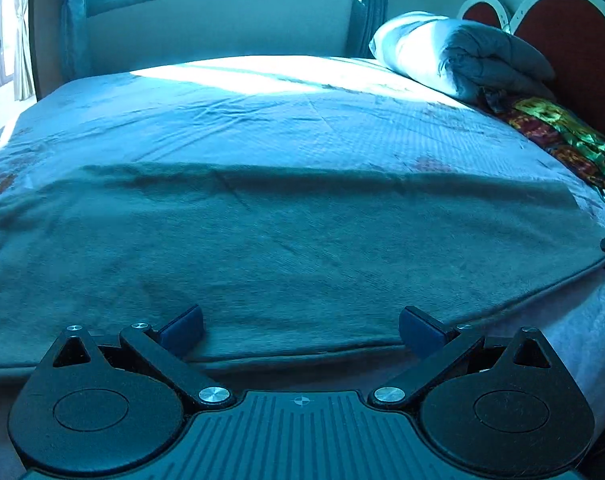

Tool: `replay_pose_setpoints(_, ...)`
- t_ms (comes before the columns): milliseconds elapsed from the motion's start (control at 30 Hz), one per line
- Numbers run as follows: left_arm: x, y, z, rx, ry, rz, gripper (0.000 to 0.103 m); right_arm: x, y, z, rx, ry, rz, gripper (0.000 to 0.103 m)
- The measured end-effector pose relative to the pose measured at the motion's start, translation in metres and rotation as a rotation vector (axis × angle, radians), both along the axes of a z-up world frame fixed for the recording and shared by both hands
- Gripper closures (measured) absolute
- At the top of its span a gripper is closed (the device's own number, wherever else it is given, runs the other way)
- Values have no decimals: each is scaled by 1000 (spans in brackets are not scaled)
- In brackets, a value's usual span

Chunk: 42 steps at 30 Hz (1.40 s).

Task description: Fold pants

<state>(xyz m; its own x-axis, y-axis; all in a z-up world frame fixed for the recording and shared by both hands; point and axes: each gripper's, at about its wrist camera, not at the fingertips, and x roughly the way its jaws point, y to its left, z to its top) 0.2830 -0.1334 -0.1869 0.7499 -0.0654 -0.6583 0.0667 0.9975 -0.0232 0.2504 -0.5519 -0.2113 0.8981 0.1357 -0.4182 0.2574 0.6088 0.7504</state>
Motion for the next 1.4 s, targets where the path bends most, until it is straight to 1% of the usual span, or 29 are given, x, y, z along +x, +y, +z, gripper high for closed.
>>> replay_pose_setpoints(33, -1, -14, 0, 19, -13, -8, 0, -3, -1, 0, 10, -10, -4, 88)
replay_pose_setpoints(67, -2, -24, 0, 21, -17, -27, 0, -6, -2, 1, 14, -16, -8, 86)
replay_pose_setpoints(133, -7, -37, 5, 6, -36, -35, 0, -10, -6, -1, 28, -29, -9, 85)
replay_pose_setpoints(167, -9, -41, 5, 2, -35, -52, 0, -10, -9, -3, 45, -37, -7, 85)
replay_pose_setpoints(200, -8, -45, 2, 23, -15, -63, 0, -11, -11, -7, 65, -43, -8, 85)
replay_pose_setpoints(233, -8, -48, -1, 46, -8, -65, 0, -11, -14, -11, 92, -48, -8, 85)
replay_pose_setpoints(267, -9, -47, -2, 50, -12, -65, 0, -11, -16, -15, 112, -51, -11, 87)
replay_pose_setpoints(333, -11, -44, 1, 36, -26, -44, 0, -14, -20, -18, 158, -81, -21, 87)
replay_pose_setpoints(467, -13, -41, -1, 38, -51, -16, 0, -11, -21, -20, 174, -83, -17, 86)
replay_pose_setpoints(500, -11, -41, -2, 49, -49, -14, 0, -11, -22, -20, 177, -87, -17, 86)
replay_pose_setpoints(533, -12, -41, 1, 45, -54, -8, 0, -11, -21, -19, 174, -84, -17, 86)
replay_pose_setpoints(633, -18, -35, 10, 18, -104, 24, 0, -10, -20, -17, 160, -73, -16, 87)
replay_pose_setpoints(667, -17, -33, 10, 14, -100, 30, 0, -10, -19, -17, 157, -72, -17, 87)
replay_pose_setpoints(733, -8, -33, 0, 23, -47, 28, 0, -8, -16, -16, 143, -58, -18, 87)
replay_pose_setpoints(767, -6, -34, -5, 39, -38, 18, 0, -8, -14, -15, 131, -52, -17, 87)
replay_pose_setpoints(800, -6, -36, -6, 52, -37, 14, 0, -8, -12, -14, 124, -47, -16, 87)
replay_pose_setpoints(867, -7, -37, -1, 31, -33, 22, 0, -9, -12, -12, 127, -47, -16, 86)
replay_pose_setpoints(900, -7, -38, -1, 33, -32, 25, 0, -8, -11, -12, 124, -42, -17, 86)
replay_pose_setpoints(1000, -6, -41, -9, 53, -29, 6, 0, 0, -9, -14, 104, -27, -15, 86)
replay_pose_setpoints(1167, -5, -41, -11, 56, -29, 0, 0, 6, -8, -16, 74, -18, -11, 94)
replay_pose_setpoints(1367, -6, -40, -14, 54, -39, 3, 0, 7, -6, -16, 73, -3, -26, 94)
replay_pose_setpoints(1400, -5, -40, -14, 53, -38, 5, 0, 7, -4, -15, 51, 4, -25, 95)
